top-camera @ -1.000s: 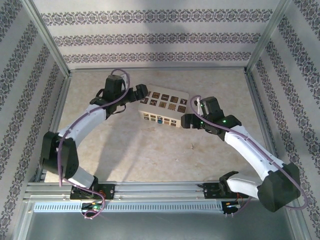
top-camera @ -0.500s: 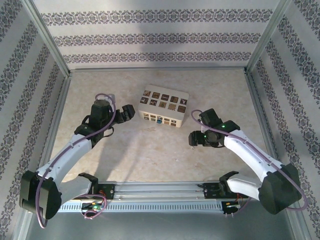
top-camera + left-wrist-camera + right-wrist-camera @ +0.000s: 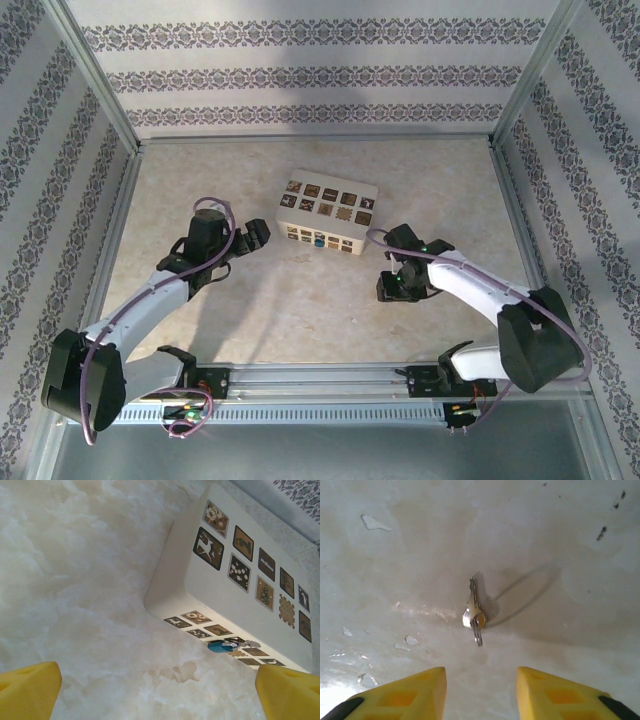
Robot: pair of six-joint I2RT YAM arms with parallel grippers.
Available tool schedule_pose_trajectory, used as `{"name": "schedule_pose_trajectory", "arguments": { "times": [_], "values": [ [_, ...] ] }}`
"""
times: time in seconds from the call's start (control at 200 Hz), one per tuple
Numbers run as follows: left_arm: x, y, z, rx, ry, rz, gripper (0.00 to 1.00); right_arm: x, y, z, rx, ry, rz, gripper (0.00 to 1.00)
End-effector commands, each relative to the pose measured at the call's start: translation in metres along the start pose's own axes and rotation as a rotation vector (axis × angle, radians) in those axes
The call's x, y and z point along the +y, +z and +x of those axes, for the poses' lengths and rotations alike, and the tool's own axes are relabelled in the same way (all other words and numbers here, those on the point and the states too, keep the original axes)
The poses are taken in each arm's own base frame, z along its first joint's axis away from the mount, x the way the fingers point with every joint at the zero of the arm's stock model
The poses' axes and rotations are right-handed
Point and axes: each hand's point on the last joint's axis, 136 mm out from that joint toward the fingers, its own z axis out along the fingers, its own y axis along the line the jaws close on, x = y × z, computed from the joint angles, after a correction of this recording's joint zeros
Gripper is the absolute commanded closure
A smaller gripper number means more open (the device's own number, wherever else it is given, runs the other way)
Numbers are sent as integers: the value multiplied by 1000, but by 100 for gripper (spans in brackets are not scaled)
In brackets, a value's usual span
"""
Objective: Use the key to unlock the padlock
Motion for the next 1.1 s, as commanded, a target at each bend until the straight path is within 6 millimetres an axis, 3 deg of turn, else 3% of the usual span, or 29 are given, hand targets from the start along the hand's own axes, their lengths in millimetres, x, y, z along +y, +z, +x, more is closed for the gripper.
{"name": "schedule_pose_trajectory", "arguments": {
  "times": [0.0,0.495,1.094],
  "values": [
    [-9,-2,-16,-44,-15,31,1,7,2,-8,-9,-10,-13,62],
    [-5,-5,-14,-44,-12,13,1,11,16,-12,34,-14,5,76],
    [-6,-5,-15,-41,-5,9,1,1,28,-11,70,-8,70,84]
  ]
}}
